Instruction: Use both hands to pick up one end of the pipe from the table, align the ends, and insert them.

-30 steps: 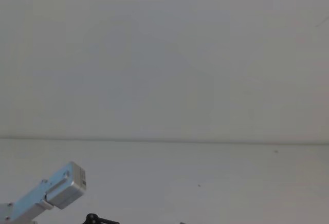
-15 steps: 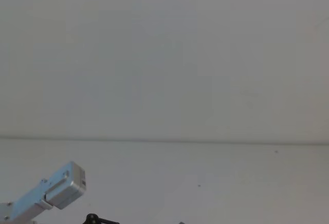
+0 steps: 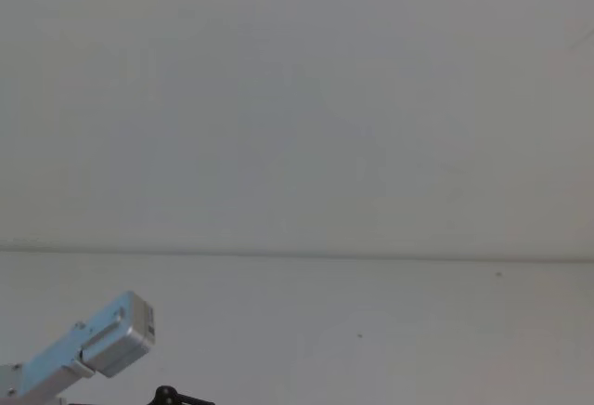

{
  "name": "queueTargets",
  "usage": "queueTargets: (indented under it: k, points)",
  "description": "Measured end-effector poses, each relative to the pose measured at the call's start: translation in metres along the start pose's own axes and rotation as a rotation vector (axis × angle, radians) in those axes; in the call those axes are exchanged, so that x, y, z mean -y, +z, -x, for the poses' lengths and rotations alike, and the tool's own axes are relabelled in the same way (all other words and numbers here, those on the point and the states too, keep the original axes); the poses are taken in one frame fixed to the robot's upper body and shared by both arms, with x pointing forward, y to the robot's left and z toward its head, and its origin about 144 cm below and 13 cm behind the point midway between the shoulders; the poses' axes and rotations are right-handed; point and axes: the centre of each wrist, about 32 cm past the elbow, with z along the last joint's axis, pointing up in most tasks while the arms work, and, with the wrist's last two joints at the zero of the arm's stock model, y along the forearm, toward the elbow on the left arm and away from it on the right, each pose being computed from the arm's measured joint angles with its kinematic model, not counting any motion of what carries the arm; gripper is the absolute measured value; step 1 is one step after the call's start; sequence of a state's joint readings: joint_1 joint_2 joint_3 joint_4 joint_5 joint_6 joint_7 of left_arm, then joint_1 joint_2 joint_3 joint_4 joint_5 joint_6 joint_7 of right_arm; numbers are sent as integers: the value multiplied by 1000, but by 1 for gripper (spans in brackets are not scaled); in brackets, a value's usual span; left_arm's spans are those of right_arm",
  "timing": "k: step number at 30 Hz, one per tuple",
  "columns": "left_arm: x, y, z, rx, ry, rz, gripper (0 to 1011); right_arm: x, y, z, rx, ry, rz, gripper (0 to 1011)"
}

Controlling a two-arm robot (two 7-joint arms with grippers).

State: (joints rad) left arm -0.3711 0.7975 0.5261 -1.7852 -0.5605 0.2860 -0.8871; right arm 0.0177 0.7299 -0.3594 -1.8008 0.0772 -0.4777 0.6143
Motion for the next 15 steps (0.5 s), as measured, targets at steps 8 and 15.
queueTargets:
  k: [8,15]
  points:
    - [-1,0,-1,0,-2,-5,293,-1,1,-1,-5,3,8,164]
    - [-2,0,-3,0,-3,-11,293,-2,1,-1,-16,-4,16,159]
